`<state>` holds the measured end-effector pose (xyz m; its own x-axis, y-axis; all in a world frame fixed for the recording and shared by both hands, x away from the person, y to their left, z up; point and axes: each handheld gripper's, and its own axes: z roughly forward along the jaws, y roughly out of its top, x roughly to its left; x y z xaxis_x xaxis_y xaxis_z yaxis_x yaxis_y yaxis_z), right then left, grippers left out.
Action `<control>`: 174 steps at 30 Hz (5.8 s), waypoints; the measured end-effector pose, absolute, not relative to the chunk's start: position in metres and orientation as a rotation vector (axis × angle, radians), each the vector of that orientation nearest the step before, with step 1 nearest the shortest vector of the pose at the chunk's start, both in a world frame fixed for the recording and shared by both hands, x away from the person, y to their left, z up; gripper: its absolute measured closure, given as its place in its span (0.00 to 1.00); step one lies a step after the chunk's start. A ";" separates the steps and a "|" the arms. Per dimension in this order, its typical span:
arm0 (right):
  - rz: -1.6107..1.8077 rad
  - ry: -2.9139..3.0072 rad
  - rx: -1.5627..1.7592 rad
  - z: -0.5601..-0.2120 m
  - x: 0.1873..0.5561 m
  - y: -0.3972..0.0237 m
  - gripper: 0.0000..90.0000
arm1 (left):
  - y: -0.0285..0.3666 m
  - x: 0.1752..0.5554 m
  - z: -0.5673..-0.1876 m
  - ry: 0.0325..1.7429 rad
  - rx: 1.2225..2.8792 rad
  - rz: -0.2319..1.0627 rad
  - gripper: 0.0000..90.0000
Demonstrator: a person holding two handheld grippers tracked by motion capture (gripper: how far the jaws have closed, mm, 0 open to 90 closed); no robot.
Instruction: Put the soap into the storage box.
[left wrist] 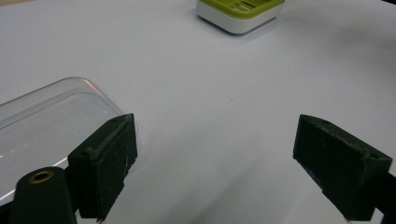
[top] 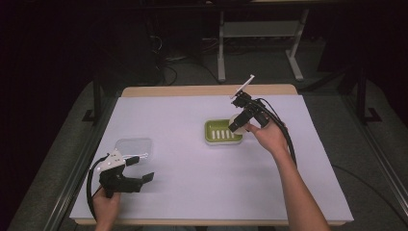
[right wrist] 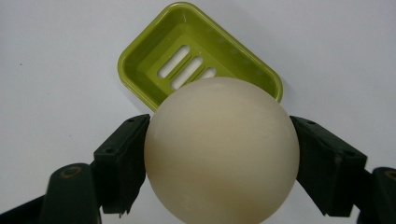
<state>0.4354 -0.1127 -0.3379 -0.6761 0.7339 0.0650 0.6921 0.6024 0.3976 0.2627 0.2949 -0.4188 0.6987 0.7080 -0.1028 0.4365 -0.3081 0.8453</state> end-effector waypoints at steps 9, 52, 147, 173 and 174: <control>0.595 2.729 1.207 -0.341 0.443 -0.101 0.26 | 0.296 0.262 -0.419 0.888 1.955 0.359 0.14; 0.576 2.747 1.241 -0.370 0.468 -0.072 0.26 | 0.296 0.262 -0.419 0.889 1.945 0.358 0.14; 0.514 2.778 1.301 -0.400 0.477 -0.065 0.25 | 0.296 0.262 -0.419 0.887 1.943 0.356 0.14; 0.639 2.750 1.295 -0.378 0.468 -0.080 0.28 | 0.295 0.262 -0.419 0.888 1.949 0.355 0.14; 0.634 2.746 1.296 -0.377 0.467 -0.080 0.28 | 0.295 0.262 -0.419 0.888 1.949 0.355 0.14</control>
